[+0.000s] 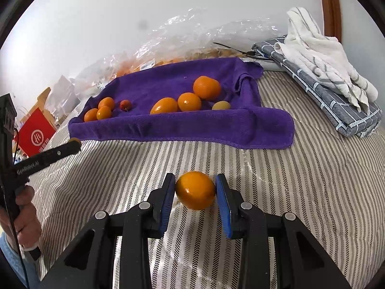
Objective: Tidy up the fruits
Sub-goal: 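Carry both held fruits over the purple towel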
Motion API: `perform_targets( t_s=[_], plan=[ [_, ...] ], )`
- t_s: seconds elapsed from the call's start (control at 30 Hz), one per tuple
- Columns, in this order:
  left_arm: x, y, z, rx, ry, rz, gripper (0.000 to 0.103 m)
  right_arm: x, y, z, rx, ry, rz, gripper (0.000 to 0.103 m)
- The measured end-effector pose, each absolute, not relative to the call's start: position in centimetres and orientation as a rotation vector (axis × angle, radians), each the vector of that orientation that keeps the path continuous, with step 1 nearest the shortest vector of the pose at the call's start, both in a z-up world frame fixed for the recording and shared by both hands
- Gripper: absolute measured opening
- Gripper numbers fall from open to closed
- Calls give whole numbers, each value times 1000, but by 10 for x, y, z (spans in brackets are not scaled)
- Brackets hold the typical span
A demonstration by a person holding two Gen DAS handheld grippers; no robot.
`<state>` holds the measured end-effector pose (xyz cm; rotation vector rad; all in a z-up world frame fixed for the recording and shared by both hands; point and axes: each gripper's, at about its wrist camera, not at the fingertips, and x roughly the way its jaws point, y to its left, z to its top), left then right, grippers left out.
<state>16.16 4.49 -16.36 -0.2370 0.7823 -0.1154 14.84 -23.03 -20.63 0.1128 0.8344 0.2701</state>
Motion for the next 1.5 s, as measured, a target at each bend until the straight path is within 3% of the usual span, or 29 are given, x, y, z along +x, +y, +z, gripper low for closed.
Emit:
perform_targets(
  t_s=[0.63,1.13,1.5],
  plan=[
    [138,81,-137,-224,753,-23,26,144,-225,-193,69,856,275,34],
    [151,81,-90,-172,714,-16,26,151,-241,-121,68,762,237,34],
    [192,85,-41,-143,675,16,26,208,-236,-66,110,697,208,34]
  ],
)
